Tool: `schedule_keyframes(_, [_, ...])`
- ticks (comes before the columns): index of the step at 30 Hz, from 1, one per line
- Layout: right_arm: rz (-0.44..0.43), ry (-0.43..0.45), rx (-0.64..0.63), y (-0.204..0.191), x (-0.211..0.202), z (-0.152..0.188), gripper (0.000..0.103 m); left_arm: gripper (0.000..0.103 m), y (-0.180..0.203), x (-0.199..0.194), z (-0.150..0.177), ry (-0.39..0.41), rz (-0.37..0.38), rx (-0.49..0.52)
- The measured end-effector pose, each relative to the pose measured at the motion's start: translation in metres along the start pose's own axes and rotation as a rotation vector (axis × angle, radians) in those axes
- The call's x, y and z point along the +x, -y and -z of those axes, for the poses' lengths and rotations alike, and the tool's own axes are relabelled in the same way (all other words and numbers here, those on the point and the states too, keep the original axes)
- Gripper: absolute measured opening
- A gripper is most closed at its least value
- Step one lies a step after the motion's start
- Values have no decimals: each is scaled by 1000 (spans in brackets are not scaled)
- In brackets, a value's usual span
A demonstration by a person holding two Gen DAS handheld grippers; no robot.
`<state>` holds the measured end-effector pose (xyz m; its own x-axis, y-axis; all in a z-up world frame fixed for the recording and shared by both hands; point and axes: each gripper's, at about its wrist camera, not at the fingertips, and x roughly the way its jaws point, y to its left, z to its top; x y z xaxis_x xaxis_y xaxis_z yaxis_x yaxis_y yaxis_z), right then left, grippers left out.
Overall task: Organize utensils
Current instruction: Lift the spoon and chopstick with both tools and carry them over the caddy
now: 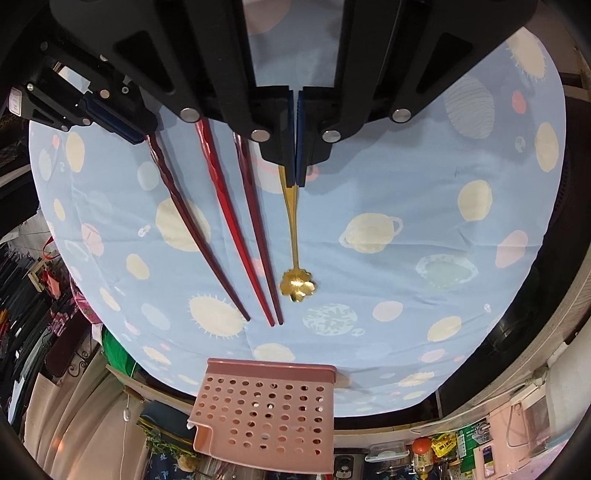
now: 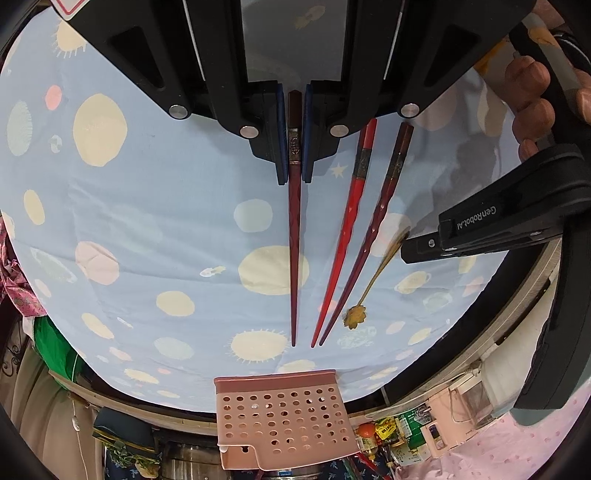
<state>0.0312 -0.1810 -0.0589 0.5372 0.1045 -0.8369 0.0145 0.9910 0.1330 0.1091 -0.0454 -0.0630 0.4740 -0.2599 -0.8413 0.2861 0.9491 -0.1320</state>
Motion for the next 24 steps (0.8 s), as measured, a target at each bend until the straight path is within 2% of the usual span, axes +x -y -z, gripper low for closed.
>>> schedule_keyframes(7, [-5,35,3,1,-14,-4,7,0,-3,-20,-6,46,25,-13])
schedule_keyframes(10, [-7,28,7,1,-12,-3,7,1,-3,-12,-5,21,50,-27])
schedule_keyframes(12, [-10,23,9,1,-10,-2,7,7,-2,-3,-3,2,56,-36])
schedule_keyframes(14, [-9,21,9,2,-10,-2,7,20,-3,6,-2,-10,49,-44])
schedule_keyframes(16, [-8,20,10,2,-10,-2,7,22,-4,13,-2,-20,47,-52])
schedule_keyframes(21, [-12,14,17,4,-8,-3,7,22,-1,17,-1,-8,16,-14])
schedule_keyframes(23, [-14,11,18,4,-7,-3,7,10,3,17,1,-3,-2,17])
schedule_keyframes(24, [-14,10,18,4,-6,-3,7,10,4,17,1,-2,-5,27])
